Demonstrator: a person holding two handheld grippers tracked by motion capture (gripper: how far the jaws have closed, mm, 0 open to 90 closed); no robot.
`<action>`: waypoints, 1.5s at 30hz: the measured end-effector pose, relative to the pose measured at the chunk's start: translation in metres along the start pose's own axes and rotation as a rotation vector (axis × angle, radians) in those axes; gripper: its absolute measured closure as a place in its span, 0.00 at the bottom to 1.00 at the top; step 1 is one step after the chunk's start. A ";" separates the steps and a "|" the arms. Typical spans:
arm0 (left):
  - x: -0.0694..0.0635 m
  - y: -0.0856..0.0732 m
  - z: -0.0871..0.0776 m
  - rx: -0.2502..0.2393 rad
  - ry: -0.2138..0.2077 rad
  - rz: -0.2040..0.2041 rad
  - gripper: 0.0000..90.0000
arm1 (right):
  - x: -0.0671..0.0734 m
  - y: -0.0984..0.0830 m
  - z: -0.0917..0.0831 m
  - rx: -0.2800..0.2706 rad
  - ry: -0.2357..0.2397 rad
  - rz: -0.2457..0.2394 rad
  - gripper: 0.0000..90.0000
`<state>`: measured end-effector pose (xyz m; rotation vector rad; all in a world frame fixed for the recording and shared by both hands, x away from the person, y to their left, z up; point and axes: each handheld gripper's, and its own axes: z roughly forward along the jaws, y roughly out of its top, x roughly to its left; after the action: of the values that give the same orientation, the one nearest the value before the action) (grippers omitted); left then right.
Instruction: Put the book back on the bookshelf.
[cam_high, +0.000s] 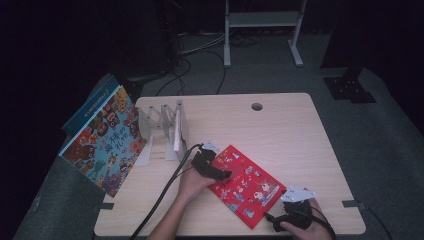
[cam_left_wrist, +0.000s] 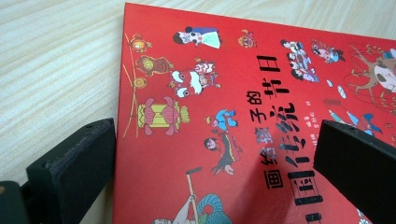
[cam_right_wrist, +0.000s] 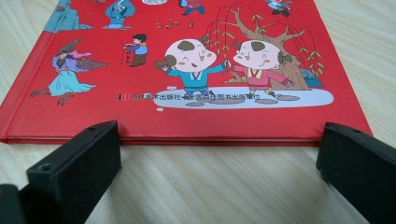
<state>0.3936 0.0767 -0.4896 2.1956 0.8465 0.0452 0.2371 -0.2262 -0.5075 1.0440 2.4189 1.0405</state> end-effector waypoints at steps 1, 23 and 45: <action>0.000 0.000 0.000 -0.002 0.000 0.004 0.00 | 0.000 0.000 0.000 0.001 0.001 0.000 0.00; -0.017 0.027 -0.047 -0.095 -0.061 0.049 0.00 | -0.003 0.001 -0.001 0.008 0.012 0.004 0.00; -0.068 0.068 -0.108 -0.233 -0.148 0.238 0.00 | -0.004 0.009 0.007 0.017 0.015 0.001 0.00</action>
<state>0.3474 0.0745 -0.3522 2.0392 0.4708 0.0922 0.2486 -0.2214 -0.5055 1.0460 2.4439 1.0336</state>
